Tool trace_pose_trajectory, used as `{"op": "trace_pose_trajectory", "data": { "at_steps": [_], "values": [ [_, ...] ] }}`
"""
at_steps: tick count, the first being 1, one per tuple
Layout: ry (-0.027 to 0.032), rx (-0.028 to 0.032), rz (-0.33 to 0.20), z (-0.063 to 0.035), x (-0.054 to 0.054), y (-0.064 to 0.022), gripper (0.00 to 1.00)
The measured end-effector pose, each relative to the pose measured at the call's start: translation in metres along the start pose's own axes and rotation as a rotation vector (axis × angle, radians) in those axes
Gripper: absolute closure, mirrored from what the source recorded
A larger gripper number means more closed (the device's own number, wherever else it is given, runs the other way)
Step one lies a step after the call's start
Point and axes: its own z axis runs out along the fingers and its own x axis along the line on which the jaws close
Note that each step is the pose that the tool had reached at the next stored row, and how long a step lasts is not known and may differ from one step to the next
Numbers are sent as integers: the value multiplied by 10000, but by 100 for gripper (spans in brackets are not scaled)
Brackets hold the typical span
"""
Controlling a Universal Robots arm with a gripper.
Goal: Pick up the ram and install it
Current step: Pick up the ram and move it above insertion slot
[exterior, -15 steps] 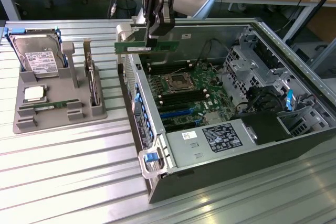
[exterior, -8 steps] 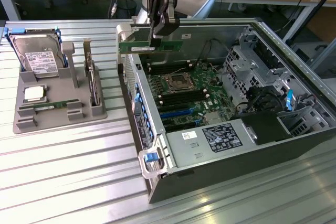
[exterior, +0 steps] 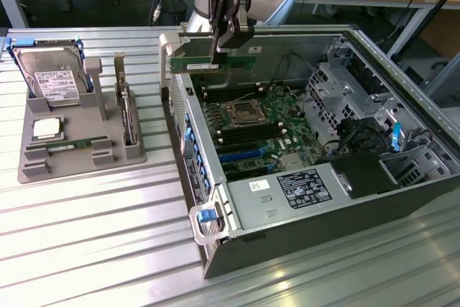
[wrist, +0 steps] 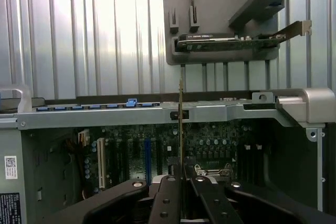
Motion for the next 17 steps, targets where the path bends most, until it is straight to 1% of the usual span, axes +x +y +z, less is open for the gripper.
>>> {"op": "trace_pose_trajectory", "data": {
  "at_steps": [7,12,17],
  "values": [
    [-1,0,1,0,-4,-98,87],
    [0,0,0,0,-7,-205,87],
    [0,0,0,0,-9,-250,87]
  ]
}}
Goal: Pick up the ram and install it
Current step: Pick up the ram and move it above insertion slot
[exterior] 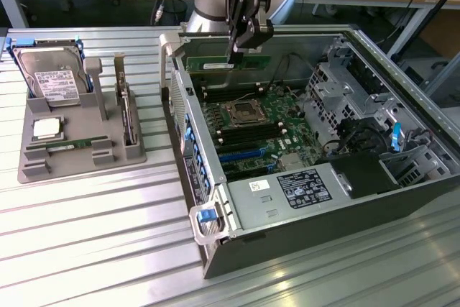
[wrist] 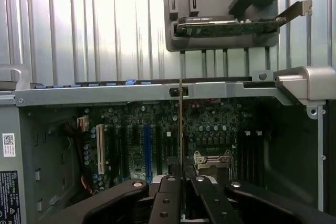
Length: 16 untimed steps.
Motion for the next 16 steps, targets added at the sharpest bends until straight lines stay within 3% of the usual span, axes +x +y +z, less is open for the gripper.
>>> {"op": "trace_pose_trajectory", "data": {
  "at_steps": [16],
  "values": [
    [-1,0,0,3,-6,-170,87]
  ]
}}
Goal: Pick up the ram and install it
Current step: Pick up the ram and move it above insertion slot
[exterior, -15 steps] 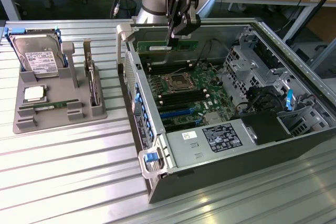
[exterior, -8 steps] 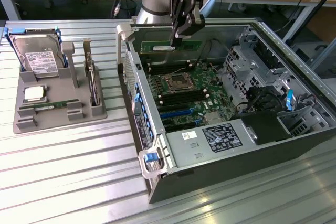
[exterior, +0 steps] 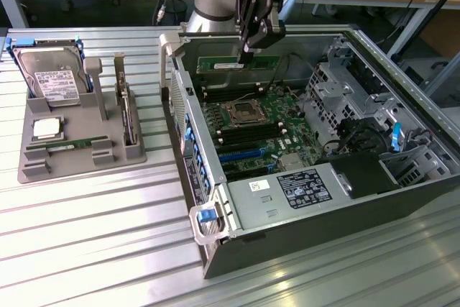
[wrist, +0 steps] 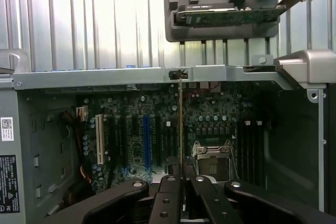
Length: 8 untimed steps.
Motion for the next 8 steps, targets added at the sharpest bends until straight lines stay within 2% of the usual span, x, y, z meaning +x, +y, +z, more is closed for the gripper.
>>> {"op": "trace_pose_trajectory", "data": {
  "at_steps": [8],
  "values": [
    [1,0,0,3,-3,-87,87]
  ]
}}
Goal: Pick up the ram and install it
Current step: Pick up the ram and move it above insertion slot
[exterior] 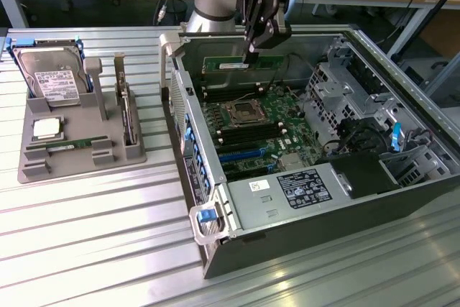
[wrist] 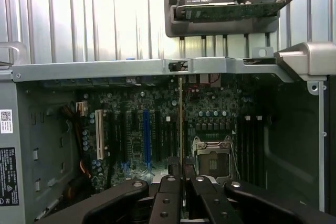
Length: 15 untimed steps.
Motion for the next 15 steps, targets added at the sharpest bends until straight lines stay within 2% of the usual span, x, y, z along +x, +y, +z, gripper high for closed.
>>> {"op": "trace_pose_trajectory", "data": {
  "at_steps": [15],
  "values": [
    [0,0,0,6,-5,-151,87]
  ]
}}
